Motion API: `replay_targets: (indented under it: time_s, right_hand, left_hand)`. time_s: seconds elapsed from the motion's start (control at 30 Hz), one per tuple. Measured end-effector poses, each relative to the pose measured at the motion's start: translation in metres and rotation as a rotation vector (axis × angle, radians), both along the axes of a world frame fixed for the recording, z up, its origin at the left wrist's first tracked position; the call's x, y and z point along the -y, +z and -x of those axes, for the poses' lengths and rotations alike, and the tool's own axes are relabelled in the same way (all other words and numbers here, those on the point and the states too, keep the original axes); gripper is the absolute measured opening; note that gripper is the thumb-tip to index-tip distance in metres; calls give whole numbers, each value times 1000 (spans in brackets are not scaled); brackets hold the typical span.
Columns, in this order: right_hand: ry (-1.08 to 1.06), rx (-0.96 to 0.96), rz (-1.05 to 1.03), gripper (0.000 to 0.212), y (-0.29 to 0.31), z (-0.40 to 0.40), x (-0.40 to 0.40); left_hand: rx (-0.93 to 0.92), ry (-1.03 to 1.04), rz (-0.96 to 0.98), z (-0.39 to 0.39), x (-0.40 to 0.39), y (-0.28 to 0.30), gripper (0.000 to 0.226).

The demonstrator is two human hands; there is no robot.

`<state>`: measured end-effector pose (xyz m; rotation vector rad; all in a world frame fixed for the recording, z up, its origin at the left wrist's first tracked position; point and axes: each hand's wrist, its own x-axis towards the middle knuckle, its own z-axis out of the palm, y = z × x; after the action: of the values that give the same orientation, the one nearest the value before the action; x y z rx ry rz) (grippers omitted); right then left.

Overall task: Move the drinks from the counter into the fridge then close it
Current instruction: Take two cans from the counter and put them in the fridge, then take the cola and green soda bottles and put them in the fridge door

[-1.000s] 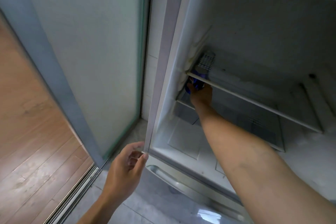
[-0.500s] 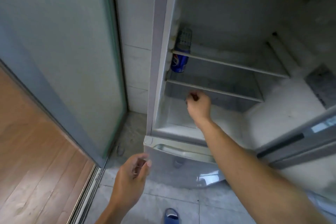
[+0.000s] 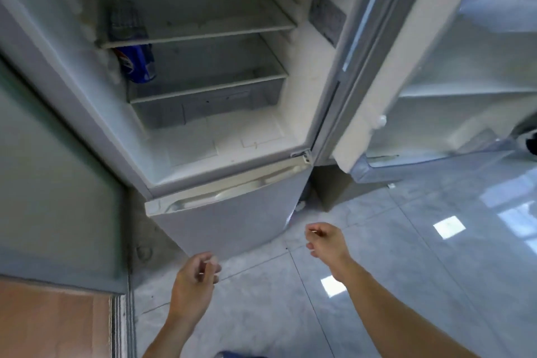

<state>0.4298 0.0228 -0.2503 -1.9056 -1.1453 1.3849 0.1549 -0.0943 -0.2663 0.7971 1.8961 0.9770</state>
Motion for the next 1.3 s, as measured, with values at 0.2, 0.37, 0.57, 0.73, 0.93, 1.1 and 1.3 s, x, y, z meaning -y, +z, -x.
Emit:
replay_targets:
  time_s: [0.2,0.37,0.57,0.73,0.93,1.1,1.3]
  right_hand:
    - [-343,-120,126,5,-15,-120,91]
    - [-540,-112,159,6,-13,-209,173]
    - [-734,-105,222,10,-28,-275,269]
    - [-906,-111,301,16,-44,-288,327]
    - [-1098,-106,386,12,-49,-281,364]
    - [-1177,-133,474,11,-56,-268,390]
    - [-1236,-142,607,8,-67,-270,407]
  left_hand:
    - [-20,-147,77,-75,28,-5,13]
    - [8,-269,121,-142,52,4,9]
    - [-25,-428,272,-177,65,5,14]
    - [-20,-425,417,-186,63,-12,20]
    - [-96,-558,563,-196,28,-38,17]
    - [-169,-748,632,-227,-29,-46,16]
    - [-158,-832,601,-287,-85,-49,12]
